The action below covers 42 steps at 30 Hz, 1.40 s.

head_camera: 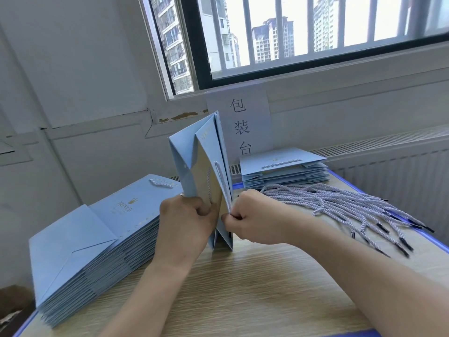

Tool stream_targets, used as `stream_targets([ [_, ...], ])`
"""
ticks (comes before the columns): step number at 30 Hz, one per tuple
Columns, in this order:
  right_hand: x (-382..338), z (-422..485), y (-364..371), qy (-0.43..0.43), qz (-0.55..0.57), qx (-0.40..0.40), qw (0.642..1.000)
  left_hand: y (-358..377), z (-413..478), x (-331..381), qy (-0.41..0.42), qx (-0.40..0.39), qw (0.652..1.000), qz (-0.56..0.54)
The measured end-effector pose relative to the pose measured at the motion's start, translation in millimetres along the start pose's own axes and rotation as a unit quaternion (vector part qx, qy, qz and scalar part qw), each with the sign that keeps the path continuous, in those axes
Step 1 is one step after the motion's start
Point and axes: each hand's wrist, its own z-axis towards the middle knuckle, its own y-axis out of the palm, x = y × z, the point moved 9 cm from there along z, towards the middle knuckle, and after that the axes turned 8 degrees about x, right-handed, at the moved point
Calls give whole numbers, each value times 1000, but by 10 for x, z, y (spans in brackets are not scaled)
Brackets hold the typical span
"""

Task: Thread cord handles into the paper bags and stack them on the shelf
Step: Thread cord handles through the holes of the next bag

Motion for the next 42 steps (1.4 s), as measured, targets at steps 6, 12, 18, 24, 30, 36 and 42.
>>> stream_targets([
  [6,7,-5,-10,-4,21,-6,1000,-48,-12,58,24,29,999,28],
  [12,-123,-30,-186,-47,83,27,995,-194,-22,159,31,85,996,-10],
  [18,-222,-84,-428,-108,141,34,984,-389,209,460,101,114,988,8],
  [24,136,-117,-1233,-103,186,297,931,-851,763,1071,261,82,954,122],
  [30,395,-567,-1805,-80,270,586,760,-769,979,1321,513,-159,795,282],
  [36,-305,-276,-1090,-183,98,379,902,-384,710,1249,687,-283,585,326],
  [42,-394,-99,-539,-181,-7,265,947,-232,522,1359,719,-253,564,317],
])
